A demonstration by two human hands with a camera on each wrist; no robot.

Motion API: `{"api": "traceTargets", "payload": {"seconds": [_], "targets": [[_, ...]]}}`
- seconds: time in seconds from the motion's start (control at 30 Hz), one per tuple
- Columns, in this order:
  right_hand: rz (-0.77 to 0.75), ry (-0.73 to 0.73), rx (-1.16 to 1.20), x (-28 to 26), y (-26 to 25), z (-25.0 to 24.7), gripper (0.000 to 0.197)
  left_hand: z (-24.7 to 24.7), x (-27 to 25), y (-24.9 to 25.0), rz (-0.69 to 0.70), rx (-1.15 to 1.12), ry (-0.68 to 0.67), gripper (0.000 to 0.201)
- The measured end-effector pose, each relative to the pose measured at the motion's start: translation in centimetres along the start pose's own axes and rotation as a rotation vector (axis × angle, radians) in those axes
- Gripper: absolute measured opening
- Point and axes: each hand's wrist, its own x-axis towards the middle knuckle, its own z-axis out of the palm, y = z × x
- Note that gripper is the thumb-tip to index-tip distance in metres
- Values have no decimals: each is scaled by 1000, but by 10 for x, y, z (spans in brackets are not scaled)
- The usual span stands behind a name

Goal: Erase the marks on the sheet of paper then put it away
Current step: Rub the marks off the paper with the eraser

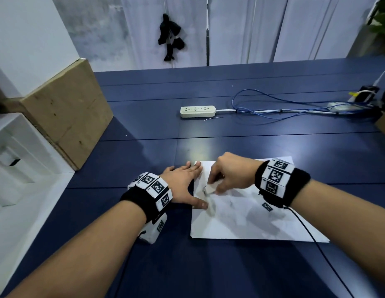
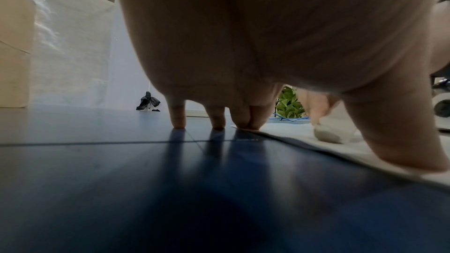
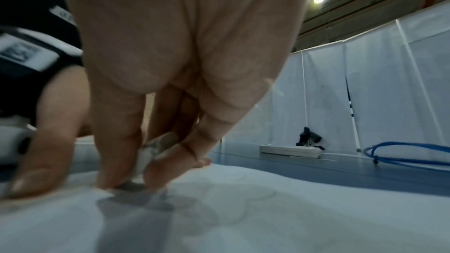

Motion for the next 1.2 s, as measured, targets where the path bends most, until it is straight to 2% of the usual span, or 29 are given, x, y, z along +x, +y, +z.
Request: {"api": "traceTargets", "payload": {"seconds": [0.07,0.23,0.3,0.43,0.47,0.6,0.67,0.73,0.8,0.87,1.0,1.07,1.13,1.2], "targets": [[-1,-10,-22,2,-1,-2,33,0,0,0,1,1,2,123],[115,153,-47,22,18,-15,32,0,0,-1,-1,-7,-3,124],[96,126,-43,14,19,-9,31,1,0,-1,-1,-16,-3,123],[-13,-63,4,-7,6,0,31,1,-1,-1,0,-5,0,123],[-5,-67,-4,-4,6,-2,31,1,-1,-1,0,-6,-2,123],[133,76,-37,19,25,-17,30,-1,-1,0,-7,-7,-16,123],[137,99,-33,18,28,-16,29,-1,-1,0,-9,-4,-22,123],[64,69,-36,7,23,-10,29,-1,2,1,0,-5,-28,122],[-28,-24,-31,-2,10,-3,32,-2,-1,-2,-8,-7,-16,122],[-20,-64,-18,0,6,-3,32,-4,-1,-2,-10,-4,-22,122],[130,117,-27,15,21,-14,27,-4,-2,3,-8,9,-44,121],[147,151,-35,17,26,-13,28,-5,-2,4,-10,12,-44,121],[108,119,-31,10,24,-8,27,-5,-2,4,-11,14,-37,121],[28,14,-14,0,17,-2,28,-4,-2,3,-12,12,-28,120]]}}
